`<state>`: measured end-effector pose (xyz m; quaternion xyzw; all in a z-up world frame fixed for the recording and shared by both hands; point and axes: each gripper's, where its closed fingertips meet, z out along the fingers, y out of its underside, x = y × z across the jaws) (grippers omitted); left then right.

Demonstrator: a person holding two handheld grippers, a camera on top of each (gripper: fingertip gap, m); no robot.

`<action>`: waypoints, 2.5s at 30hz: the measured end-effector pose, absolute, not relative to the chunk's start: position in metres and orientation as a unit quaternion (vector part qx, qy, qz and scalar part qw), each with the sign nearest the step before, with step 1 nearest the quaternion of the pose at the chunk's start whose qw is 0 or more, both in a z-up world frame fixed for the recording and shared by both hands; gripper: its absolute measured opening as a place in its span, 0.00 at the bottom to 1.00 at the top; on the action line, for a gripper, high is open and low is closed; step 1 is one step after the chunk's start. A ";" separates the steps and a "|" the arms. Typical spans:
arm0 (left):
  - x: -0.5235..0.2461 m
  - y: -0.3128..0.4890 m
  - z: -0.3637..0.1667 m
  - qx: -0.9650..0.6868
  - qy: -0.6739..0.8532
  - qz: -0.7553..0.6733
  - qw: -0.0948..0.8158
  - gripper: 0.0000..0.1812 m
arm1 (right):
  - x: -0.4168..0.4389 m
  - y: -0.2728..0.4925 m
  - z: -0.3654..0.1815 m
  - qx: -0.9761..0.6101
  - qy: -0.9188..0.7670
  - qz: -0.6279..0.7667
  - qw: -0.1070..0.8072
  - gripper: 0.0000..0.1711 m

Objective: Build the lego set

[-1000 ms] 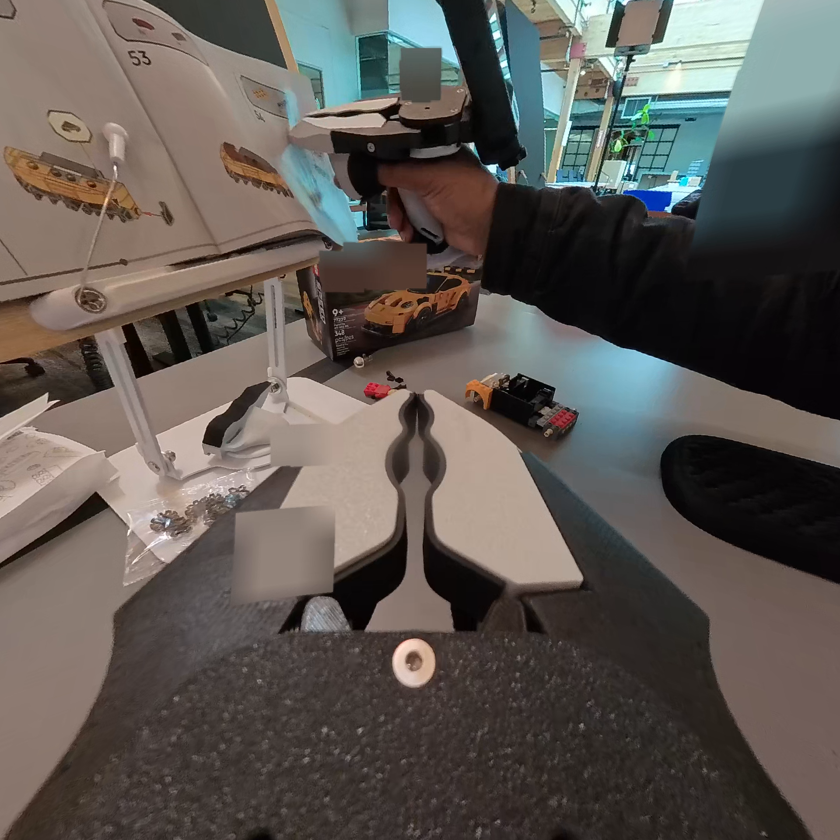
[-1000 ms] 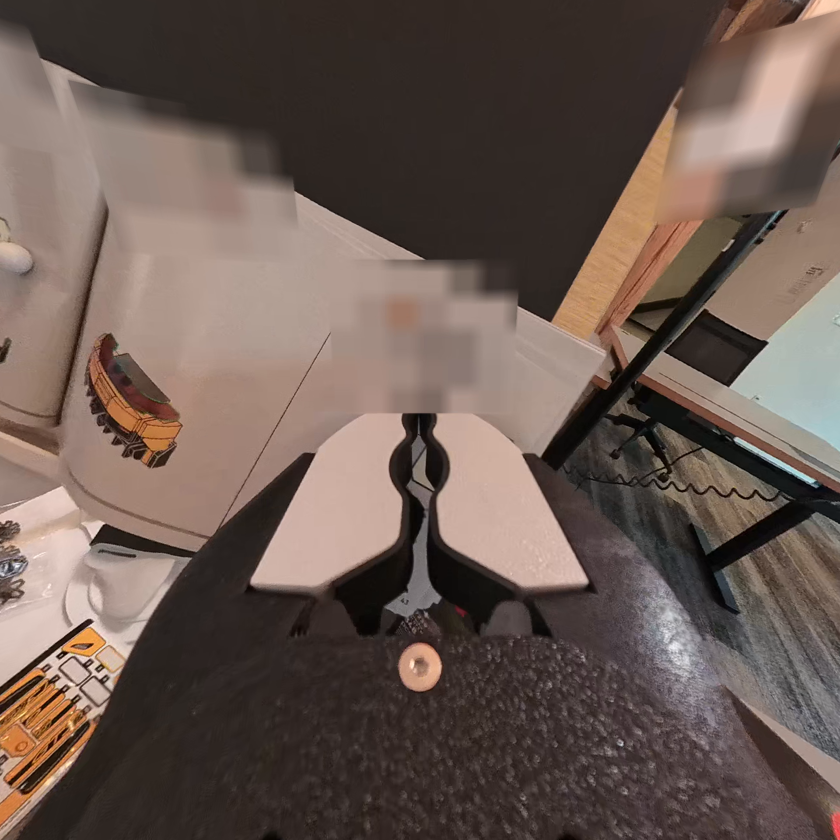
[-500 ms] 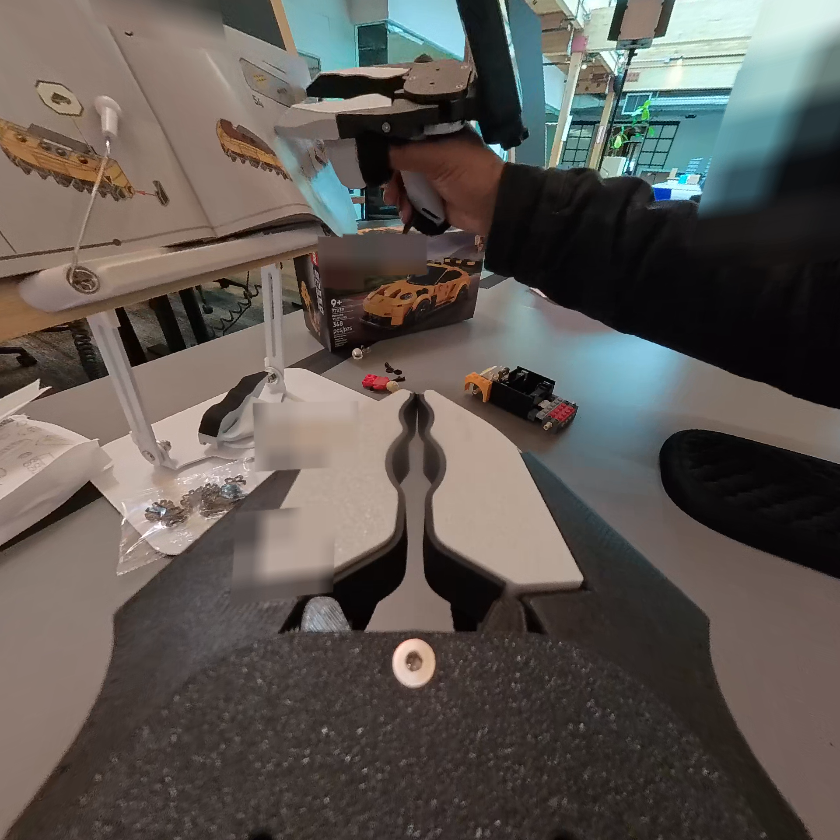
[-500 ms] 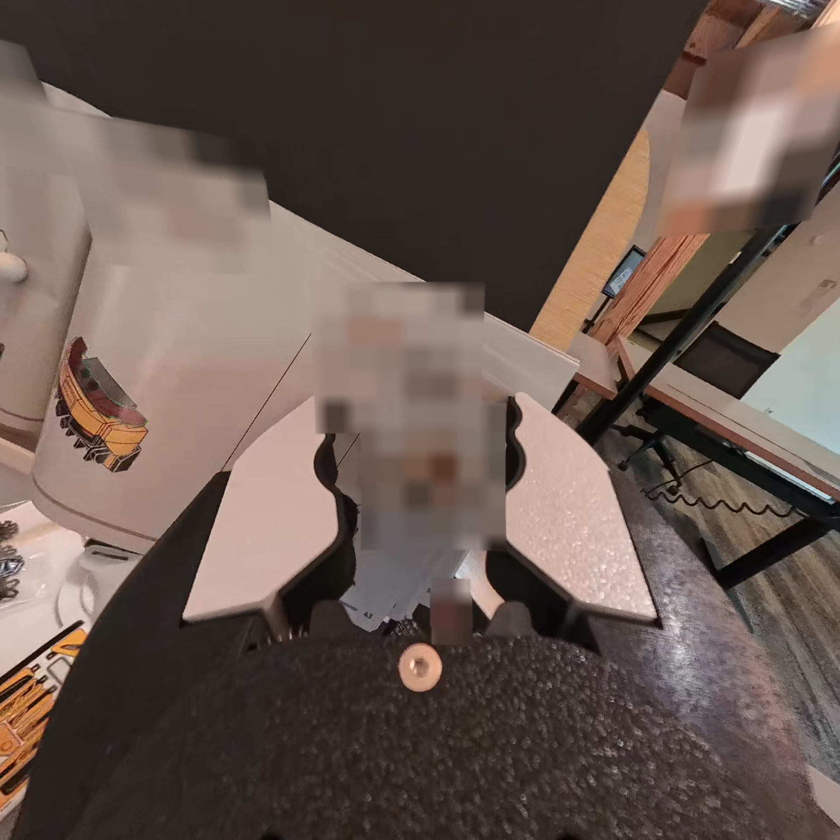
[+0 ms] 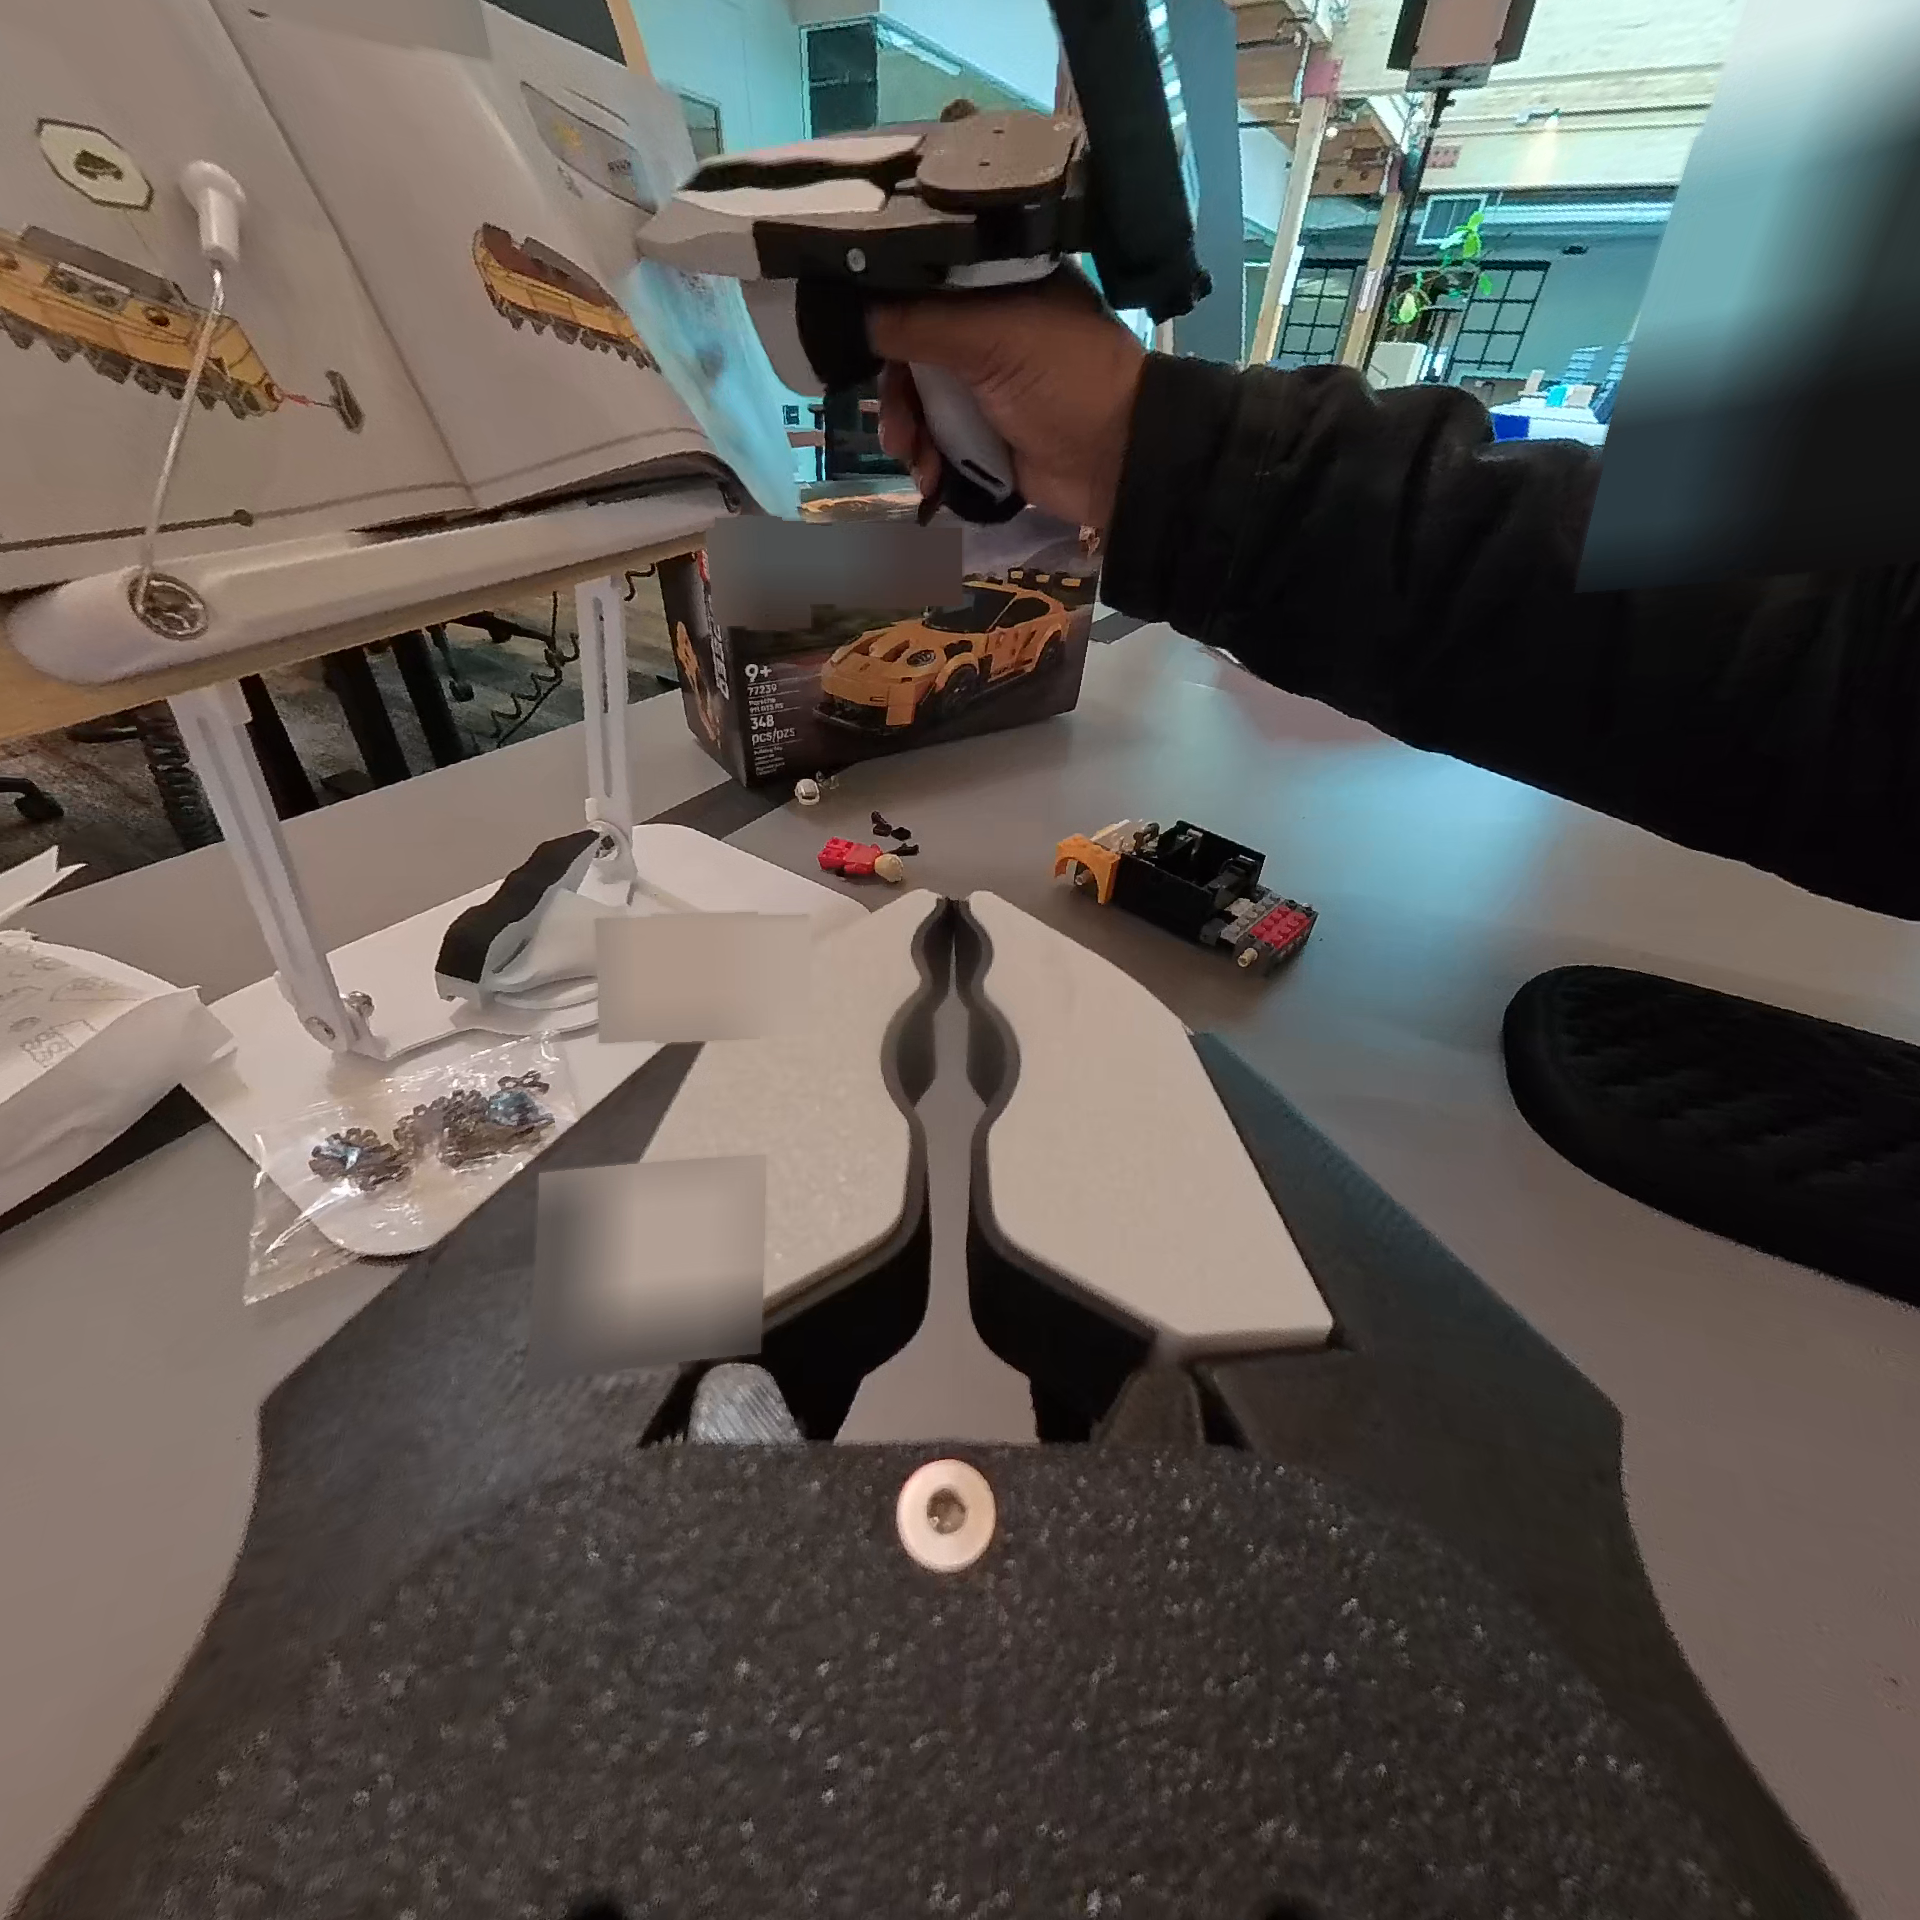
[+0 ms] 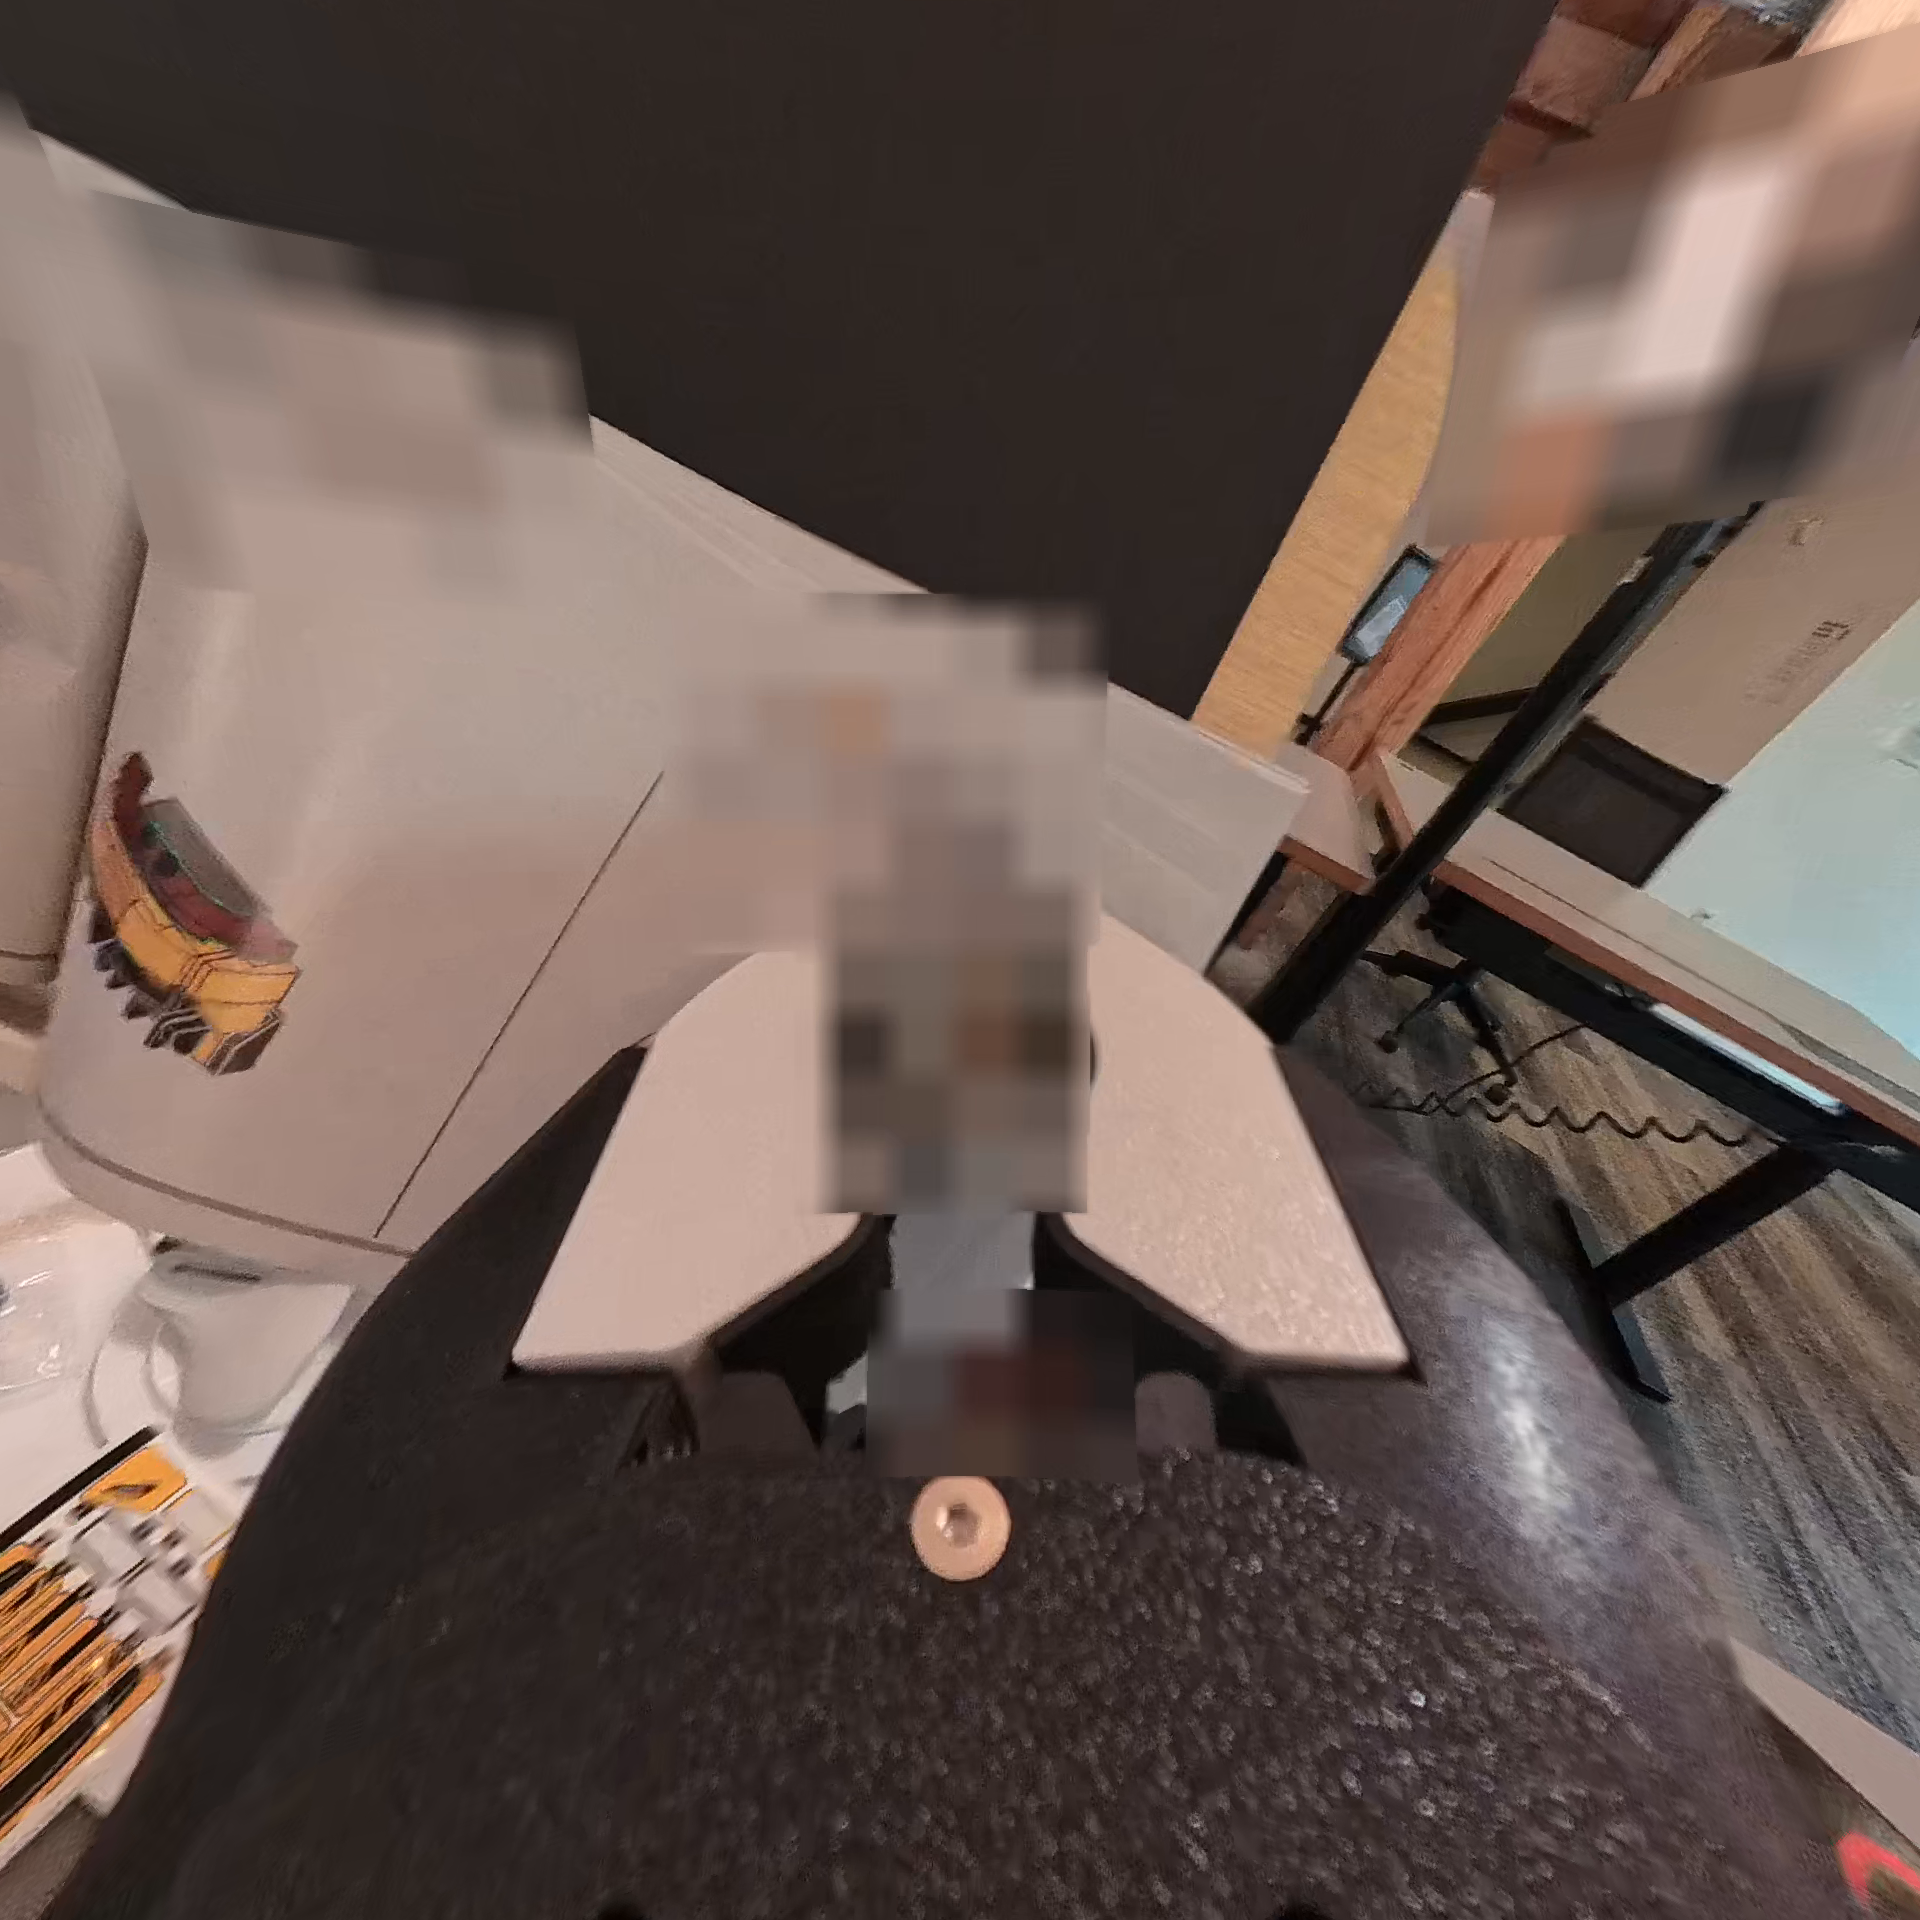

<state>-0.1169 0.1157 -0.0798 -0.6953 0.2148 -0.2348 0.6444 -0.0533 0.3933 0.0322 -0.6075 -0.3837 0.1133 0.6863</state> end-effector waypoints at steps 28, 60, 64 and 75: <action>-0.116 0.116 -0.086 -0.699 0.212 -0.243 0.638 0.00 | -0.045 0.385 0.037 -0.579 -0.340 0.087 0.735 0.17; -0.049 0.279 0.041 -0.675 0.084 -0.493 0.543 0.03 | -0.052 0.271 0.029 -0.342 -0.479 0.047 0.807 0.03; -0.051 0.275 0.040 -0.670 0.110 -0.482 0.554 0.00 | -0.050 0.258 0.026 -0.356 -0.505 0.128 0.776 0.11; -0.054 0.264 0.049 -0.653 0.129 -0.481 0.571 0.00 | -0.051 0.248 0.031 -0.381 -0.596 0.134 0.694 0.04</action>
